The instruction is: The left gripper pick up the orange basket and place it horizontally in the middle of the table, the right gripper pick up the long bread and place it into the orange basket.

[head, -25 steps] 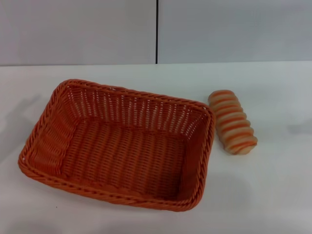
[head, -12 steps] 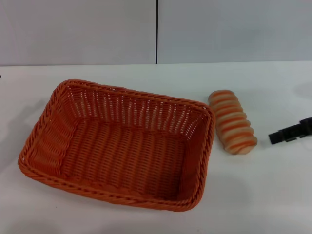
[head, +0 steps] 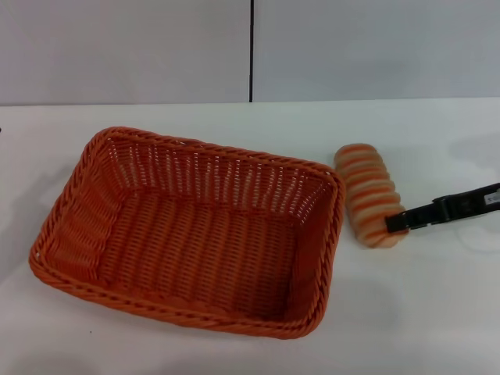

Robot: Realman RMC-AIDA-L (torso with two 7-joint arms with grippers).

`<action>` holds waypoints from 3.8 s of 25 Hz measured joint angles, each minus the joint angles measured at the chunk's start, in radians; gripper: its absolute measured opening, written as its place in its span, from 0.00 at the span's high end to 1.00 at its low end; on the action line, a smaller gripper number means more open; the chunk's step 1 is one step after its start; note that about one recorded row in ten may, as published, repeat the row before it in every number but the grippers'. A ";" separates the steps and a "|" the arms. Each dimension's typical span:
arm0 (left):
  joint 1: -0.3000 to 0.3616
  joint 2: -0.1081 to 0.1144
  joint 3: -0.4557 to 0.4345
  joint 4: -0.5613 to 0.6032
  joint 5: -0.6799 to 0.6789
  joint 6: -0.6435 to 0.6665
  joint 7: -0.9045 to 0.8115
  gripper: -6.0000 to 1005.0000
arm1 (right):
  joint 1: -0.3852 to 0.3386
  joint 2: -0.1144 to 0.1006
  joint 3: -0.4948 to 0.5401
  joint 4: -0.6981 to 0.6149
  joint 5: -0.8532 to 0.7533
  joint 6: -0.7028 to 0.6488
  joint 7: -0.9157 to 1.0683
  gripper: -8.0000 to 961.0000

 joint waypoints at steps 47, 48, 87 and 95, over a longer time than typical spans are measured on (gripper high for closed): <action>0.011 0.005 -0.006 -0.028 -0.008 0.014 -0.011 0.20 | -0.152 0.042 0.007 -0.399 0.362 -0.123 0.052 0.83; 0.011 0.005 -0.006 -0.028 -0.008 0.014 -0.011 0.20 | -0.152 0.042 0.007 -0.399 0.362 -0.123 0.052 0.83; 0.012 0.004 0.000 -0.082 -0.007 0.043 0.000 0.20 | 0.033 0.037 -0.433 -0.162 0.568 -0.146 -0.201 0.84; 0.023 0.005 -0.009 -0.085 -0.008 0.044 0.044 0.20 | -0.041 0.042 -0.281 -0.269 0.575 -0.155 -0.222 0.41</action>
